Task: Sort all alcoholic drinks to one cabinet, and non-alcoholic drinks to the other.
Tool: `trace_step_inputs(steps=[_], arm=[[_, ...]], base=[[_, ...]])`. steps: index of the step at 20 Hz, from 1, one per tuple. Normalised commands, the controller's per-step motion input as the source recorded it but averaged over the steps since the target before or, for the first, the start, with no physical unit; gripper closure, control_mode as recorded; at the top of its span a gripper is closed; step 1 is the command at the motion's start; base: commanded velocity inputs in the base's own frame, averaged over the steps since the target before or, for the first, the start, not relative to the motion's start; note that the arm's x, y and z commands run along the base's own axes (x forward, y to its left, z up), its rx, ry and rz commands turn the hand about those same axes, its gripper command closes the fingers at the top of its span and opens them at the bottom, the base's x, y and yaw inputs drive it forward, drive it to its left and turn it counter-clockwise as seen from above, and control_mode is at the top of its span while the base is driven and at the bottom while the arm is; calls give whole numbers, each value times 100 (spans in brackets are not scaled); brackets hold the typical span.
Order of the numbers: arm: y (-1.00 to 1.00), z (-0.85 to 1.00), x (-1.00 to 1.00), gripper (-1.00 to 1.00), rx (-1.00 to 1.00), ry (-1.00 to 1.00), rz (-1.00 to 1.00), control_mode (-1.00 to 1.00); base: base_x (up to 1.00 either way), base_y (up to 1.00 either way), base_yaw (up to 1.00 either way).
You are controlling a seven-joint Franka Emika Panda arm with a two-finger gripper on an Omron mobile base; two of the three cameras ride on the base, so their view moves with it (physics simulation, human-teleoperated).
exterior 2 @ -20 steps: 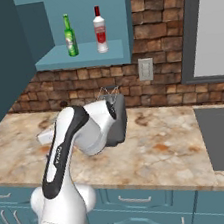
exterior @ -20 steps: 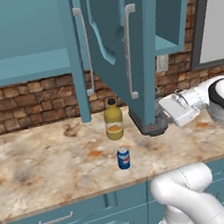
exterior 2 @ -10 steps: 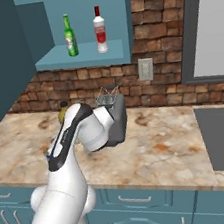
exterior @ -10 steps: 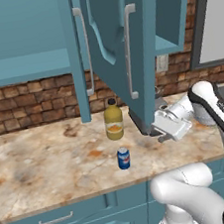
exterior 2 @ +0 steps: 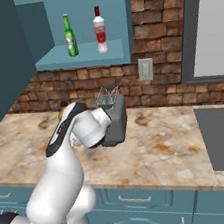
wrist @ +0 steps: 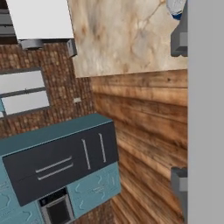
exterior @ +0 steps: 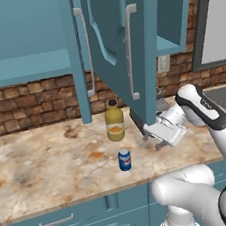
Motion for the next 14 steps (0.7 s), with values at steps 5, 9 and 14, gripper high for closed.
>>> trace_step_inputs(steps=[5,9,14], arm=[[12,-27,0,-100,-5,-5,0,-100],[11,-11,6,-100,-3,-6,0,-100],[3,-12,16,-100,0,-2,0,-100]], base=[[0,0,0],[0,0,0],[0,0,0]])
